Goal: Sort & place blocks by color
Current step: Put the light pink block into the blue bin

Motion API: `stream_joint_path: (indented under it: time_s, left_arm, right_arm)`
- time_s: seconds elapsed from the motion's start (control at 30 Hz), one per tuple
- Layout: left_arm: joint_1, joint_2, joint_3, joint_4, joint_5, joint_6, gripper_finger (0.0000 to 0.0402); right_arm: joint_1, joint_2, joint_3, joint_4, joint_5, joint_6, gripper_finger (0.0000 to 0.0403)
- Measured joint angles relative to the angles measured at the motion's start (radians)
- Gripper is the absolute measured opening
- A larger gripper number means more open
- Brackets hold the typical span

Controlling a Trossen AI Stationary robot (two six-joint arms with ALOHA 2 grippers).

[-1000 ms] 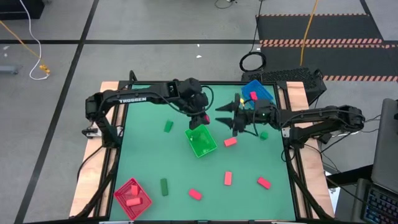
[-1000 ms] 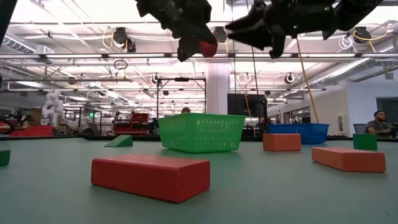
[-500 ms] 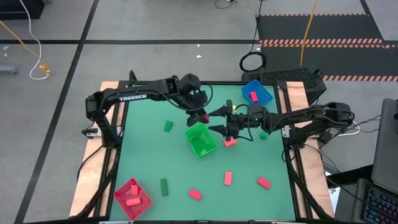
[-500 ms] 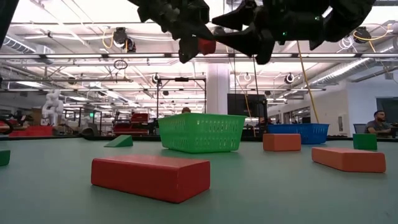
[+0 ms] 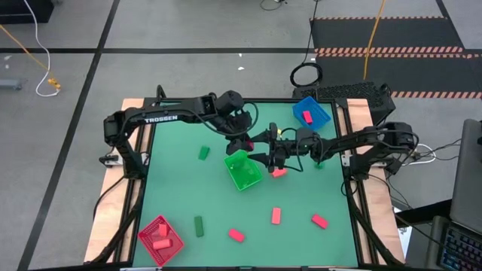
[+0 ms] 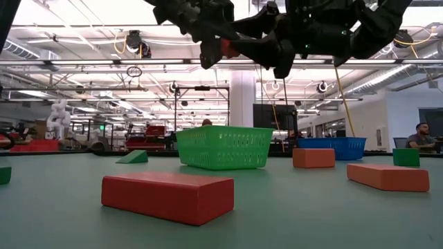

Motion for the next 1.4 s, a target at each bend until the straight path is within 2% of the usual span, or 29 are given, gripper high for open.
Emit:
stream_joint_path:
  time_s: [0.33,0.47,0.73,0.97,1.2,1.4]
  left_arm:
    - [-0.011,0.000,0.000,0.001,0.002,-0.003,0.0140]
    - [-0.010,0.000,0.000,0.001,0.002,-0.003,0.0149]
    - [-0.010,0.000,0.000,0.001,0.002,-0.004,0.0137]
    - [-0.013,0.000,-0.001,0.005,-0.001,-0.011,0.0150]
    - [-0.014,0.000,-0.002,0.004,0.008,-0.014,0.0137]
    - [-0.014,0.000,-0.002,0.011,0.004,-0.016,0.0157]
  right_arm:
    - [-0.009,0.025,0.000,0.061,0.000,0.066,0.0304]
    - [-0.009,0.024,0.000,0.044,0.000,0.079,0.0281]
    - [-0.008,0.025,0.000,0.012,0.000,0.080,0.0226]
    - [-0.009,0.024,0.000,-0.004,0.000,0.079,0.0185]
    - [-0.009,0.024,0.000,0.006,-0.001,0.074,0.0155]
    - [-0.009,0.024,0.000,0.016,0.004,0.072,0.0141]
